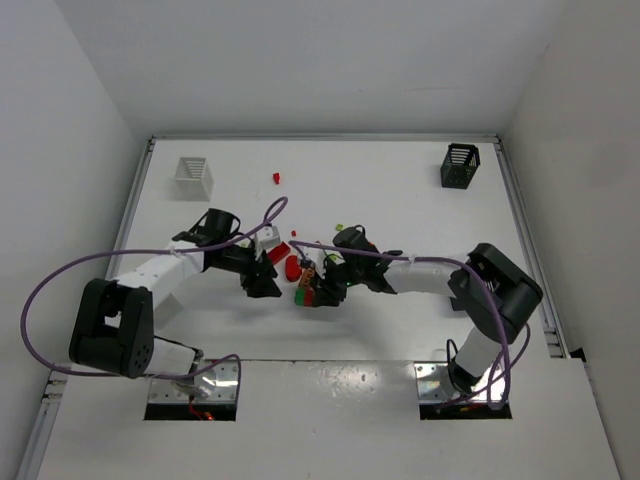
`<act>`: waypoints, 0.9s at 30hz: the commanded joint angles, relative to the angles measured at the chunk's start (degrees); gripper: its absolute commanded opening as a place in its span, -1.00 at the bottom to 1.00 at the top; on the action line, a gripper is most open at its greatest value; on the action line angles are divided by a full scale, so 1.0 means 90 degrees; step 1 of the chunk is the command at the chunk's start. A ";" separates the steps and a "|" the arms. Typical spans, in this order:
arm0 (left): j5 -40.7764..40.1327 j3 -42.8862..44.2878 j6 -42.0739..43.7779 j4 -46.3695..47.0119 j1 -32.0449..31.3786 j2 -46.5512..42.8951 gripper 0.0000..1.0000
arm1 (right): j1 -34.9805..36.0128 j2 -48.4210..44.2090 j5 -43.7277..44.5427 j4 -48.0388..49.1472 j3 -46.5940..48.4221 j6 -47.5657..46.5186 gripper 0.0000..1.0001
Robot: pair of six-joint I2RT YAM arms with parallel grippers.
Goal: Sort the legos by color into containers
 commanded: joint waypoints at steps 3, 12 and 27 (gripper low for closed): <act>0.0579 -0.0054 -0.0074 0.0452 -0.0254 -0.0009 0.41 | -0.0035 -0.1077 -0.1524 -0.0298 0.0156 0.0372 -1.00; 0.0961 0.0317 -0.0201 0.0453 -0.0596 0.0372 0.41 | -0.0035 -0.1099 -0.2055 -0.0659 0.0410 0.0785 -1.00; 0.1449 0.0258 -0.0260 0.0453 -0.0988 0.0372 0.43 | -0.0094 -0.0971 -0.1869 -0.0661 0.0352 0.0588 -1.00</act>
